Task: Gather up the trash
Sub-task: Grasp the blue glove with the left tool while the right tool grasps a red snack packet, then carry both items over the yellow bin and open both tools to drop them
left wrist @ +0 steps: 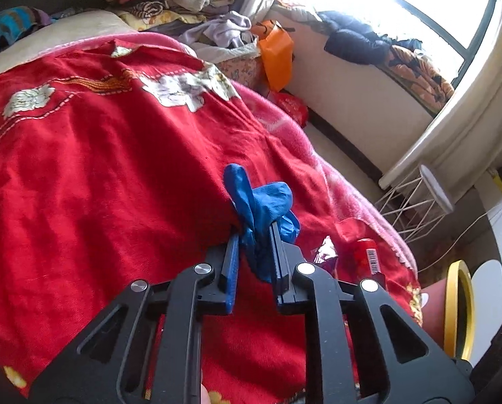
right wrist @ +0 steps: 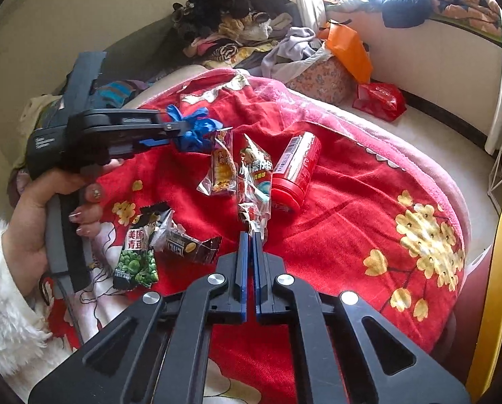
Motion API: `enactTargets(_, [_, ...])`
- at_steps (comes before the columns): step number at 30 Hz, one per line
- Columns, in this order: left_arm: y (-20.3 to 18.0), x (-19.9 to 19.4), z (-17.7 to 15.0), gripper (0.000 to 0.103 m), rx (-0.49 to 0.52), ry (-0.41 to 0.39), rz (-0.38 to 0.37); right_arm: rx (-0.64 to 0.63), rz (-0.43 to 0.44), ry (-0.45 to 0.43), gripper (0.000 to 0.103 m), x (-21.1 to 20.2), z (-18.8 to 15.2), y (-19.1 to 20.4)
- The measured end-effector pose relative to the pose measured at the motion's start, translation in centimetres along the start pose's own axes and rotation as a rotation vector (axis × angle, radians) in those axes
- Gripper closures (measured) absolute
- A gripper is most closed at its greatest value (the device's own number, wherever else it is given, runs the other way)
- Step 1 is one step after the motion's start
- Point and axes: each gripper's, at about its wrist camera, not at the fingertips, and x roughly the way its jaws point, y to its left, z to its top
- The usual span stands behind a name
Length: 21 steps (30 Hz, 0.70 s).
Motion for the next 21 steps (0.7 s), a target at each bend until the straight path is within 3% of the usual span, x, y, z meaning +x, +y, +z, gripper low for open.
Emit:
enactTargets(8, [0.2, -2.9, -0.1, 0.098, -0.026, -0.056, -0.032, 0.024, 0.01, -0.045, 0.101, -1.4, 0.1, -0.7])
enactTargets(11, [-0.3, -4.0, -0.3, 0.102, -0.003, -0.069, -0.051, 0.023, 0.019, -0.068, 0.101, -2.2, 0.1, -0.6])
enactTargets(18, [-1.3, -4.5, -0.4, 0.103, 0.048, -0.065, -0.065, 0.019, 0.018, -0.096, 0.101, -3.2, 0.0, -0.3])
enactTargets(19, [-1.4, -4.2, -0.4, 0.096, 0.052, -0.053, -0.059, 0.016, 0.019, -0.104, 0.101, -3.3, 0.2, -0.2])
enactTargets(20, [-1.3, -3.8, -0.3, 0.08, 0.053, -0.043, -0.058, 0.012, 0.018, -0.119, 0.101, -3.7, 0.2, -0.1])
enactTargets(21, [-1.4, -3.4, -0.1, 0.074, 0.057, -0.034, -0.054, 0.009, 0.017, -0.133, 0.101, -4.1, 0.3, -0.1])
